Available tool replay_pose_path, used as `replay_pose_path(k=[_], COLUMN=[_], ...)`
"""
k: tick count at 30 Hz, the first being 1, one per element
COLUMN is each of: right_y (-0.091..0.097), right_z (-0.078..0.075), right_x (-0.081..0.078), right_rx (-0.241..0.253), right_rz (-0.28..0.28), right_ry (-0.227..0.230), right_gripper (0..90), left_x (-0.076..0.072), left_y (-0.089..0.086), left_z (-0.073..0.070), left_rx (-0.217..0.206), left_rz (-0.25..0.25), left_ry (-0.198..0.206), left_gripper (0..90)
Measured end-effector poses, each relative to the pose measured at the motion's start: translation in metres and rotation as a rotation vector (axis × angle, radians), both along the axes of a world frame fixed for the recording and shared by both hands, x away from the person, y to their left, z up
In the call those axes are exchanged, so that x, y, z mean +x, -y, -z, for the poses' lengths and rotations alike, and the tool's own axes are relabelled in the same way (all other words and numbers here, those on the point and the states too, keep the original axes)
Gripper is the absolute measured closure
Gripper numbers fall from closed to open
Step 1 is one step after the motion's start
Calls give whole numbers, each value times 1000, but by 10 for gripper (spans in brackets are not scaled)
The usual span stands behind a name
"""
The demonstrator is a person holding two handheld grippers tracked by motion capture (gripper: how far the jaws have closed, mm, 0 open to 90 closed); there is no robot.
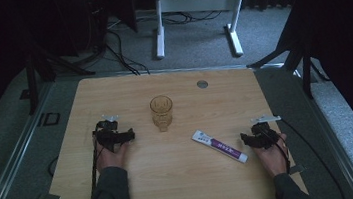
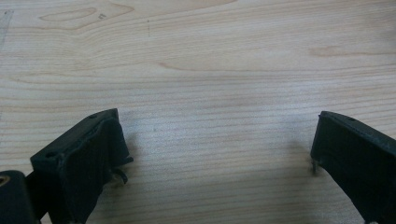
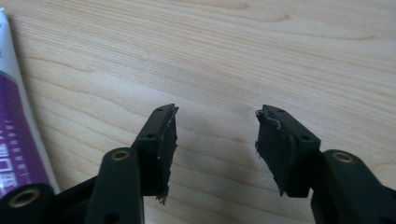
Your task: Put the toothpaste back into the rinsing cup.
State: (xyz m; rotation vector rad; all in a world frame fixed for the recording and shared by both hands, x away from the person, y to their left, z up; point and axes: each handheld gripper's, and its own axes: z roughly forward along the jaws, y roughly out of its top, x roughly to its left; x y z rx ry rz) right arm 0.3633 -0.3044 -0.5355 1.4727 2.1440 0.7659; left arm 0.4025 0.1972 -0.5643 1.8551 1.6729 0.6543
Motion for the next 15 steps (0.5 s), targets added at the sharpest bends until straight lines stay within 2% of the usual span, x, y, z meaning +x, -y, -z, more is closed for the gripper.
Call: replay_pose_path(k=[4, 10, 15], right_y=[-3, -7, -10], right_z=[-8, -18, -24], right_x=[0, -3, -3], right_rx=[12, -24, -36], right_rz=[23, 2, -11], right_ry=[-20, -21, -18], right_gripper=[482, 506, 507], left_x=[0, 0, 0], left_y=[0, 0, 0], left_z=[0, 0, 0], left_rx=[0, 0, 0], left_rz=[0, 0, 0], left_ry=[0, 0, 0], left_gripper=[21, 21, 20])
